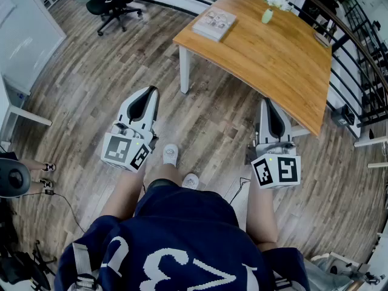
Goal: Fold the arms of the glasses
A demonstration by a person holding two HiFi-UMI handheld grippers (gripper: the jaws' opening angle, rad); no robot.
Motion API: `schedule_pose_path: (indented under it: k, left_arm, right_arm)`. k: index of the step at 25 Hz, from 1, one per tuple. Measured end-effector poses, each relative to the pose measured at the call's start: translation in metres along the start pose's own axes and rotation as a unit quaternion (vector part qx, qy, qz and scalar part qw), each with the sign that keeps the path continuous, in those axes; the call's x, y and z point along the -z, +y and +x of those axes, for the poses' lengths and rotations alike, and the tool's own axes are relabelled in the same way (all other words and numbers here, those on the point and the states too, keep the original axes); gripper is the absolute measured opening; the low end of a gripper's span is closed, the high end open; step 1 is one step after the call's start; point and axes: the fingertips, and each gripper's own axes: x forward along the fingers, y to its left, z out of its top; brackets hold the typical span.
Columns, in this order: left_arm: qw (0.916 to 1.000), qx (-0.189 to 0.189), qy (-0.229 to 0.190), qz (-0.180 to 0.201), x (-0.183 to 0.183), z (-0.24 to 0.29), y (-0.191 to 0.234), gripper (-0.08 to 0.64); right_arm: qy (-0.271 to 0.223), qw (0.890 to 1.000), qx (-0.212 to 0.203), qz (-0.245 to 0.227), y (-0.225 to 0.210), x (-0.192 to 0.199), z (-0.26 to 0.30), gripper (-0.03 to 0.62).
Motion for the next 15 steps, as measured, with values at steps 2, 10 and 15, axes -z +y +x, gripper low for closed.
schedule_pose_path:
  k: [2, 10, 15]
  left_arm:
    - [1.0, 0.004, 0.001, 0.001, -0.001, 0.002, -0.002, 0.029]
    - [0.9999, 0.008, 0.0, 0.006, -0.003, 0.015, -0.002, 0.029]
    - [0.9999, 0.009, 0.005, 0.003, 0.008, 0.034, 0.011, 0.029]
  right_arm:
    - [-0.001, 1.0, -0.003, 0.0, 0.003, -0.002, 0.001, 0.026]
    - [-0.006, 1.0, -0.017, 0.013, 0.007, 0.0, 0.013, 0.028]
    - [-0.004, 1.0, -0.013, 0.015, -0.002, 0.011, 0.036, 0.028]
